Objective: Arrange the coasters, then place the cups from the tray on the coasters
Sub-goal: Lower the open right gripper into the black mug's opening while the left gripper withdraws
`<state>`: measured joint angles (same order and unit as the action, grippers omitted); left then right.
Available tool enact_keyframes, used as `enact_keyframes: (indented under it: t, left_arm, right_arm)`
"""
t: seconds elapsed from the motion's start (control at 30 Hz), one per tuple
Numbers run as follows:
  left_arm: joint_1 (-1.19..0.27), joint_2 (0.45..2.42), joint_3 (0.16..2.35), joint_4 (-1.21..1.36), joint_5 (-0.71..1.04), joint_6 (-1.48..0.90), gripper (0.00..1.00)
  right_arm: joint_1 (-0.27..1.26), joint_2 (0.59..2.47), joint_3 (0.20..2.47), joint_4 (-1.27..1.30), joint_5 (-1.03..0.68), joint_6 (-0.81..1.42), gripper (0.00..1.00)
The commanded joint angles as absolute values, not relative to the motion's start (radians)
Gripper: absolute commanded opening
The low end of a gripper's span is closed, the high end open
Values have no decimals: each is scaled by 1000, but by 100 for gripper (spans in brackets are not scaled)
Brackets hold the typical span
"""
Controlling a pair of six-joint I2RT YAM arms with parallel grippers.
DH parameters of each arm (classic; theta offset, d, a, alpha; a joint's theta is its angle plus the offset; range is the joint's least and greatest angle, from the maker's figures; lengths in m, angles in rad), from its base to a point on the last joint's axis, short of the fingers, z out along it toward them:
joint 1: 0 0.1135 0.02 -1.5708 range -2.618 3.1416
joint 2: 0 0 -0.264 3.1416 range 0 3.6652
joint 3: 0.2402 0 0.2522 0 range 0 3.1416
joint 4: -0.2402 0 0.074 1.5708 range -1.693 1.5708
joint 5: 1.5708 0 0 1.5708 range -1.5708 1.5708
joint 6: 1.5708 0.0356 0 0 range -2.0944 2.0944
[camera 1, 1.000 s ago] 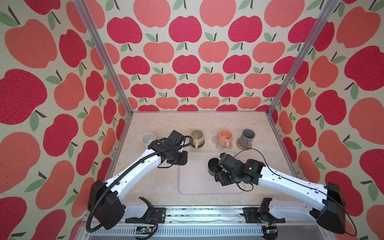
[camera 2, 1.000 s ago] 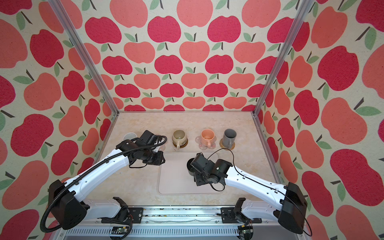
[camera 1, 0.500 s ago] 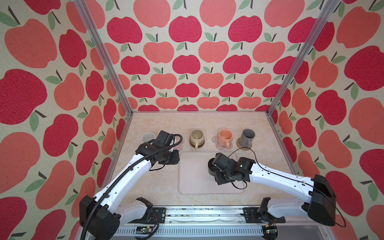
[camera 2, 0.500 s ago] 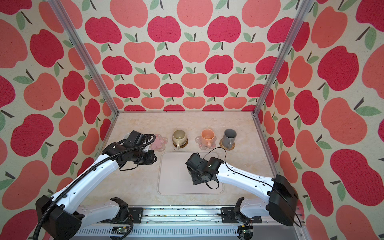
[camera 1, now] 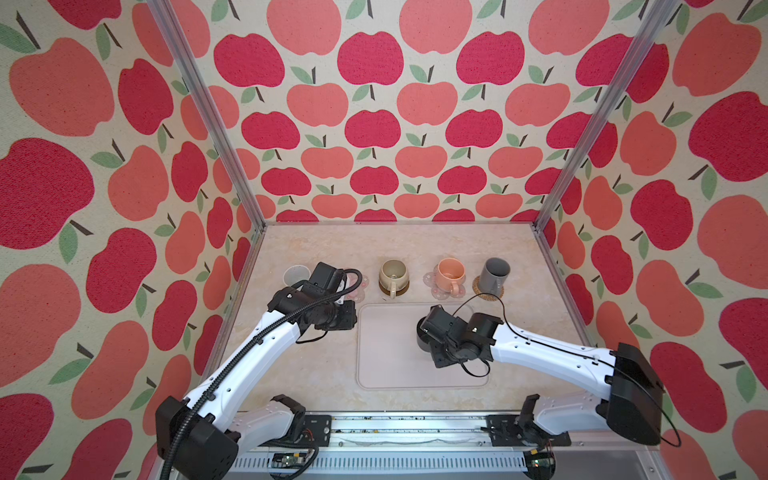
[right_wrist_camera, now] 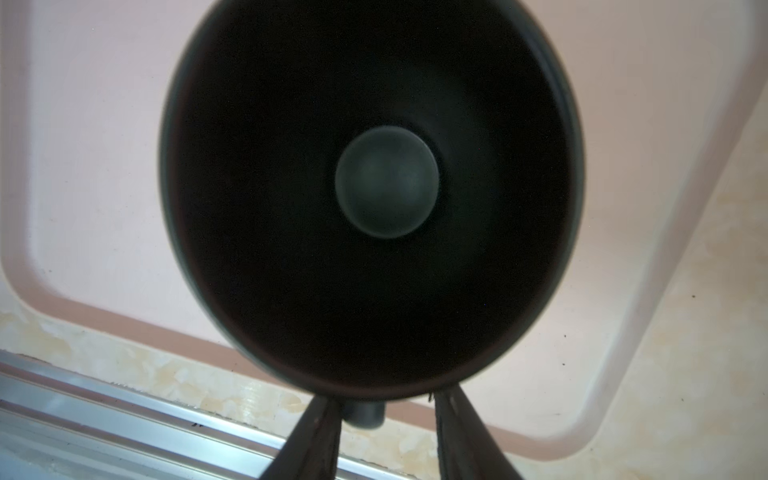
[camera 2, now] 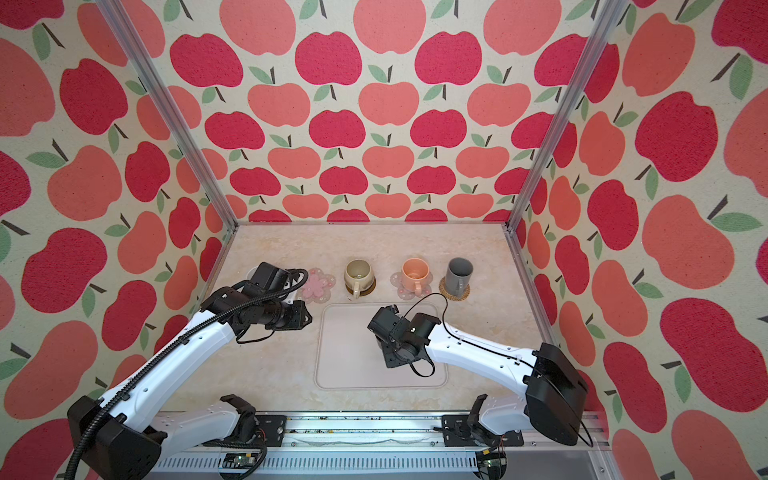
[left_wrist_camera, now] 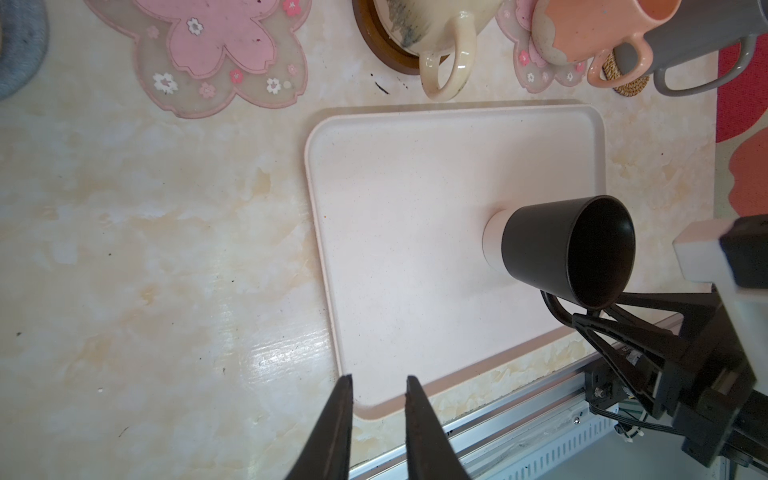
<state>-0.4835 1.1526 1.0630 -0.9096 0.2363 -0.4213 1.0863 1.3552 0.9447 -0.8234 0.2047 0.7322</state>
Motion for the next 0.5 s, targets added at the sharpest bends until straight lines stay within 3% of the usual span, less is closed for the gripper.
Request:
enact_keyframes:
  t: [0.0, 0.47]
  left_arm:
    - [-478, 1161, 1058, -934, 248, -429, 25]
    - [-479, 1185, 1058, -932, 262, -437, 25]
  right_arm:
    - [1090, 1362, 951, -866, 244, 747, 38]
    - [1066, 1387, 948, -773, 202, 649, 39]
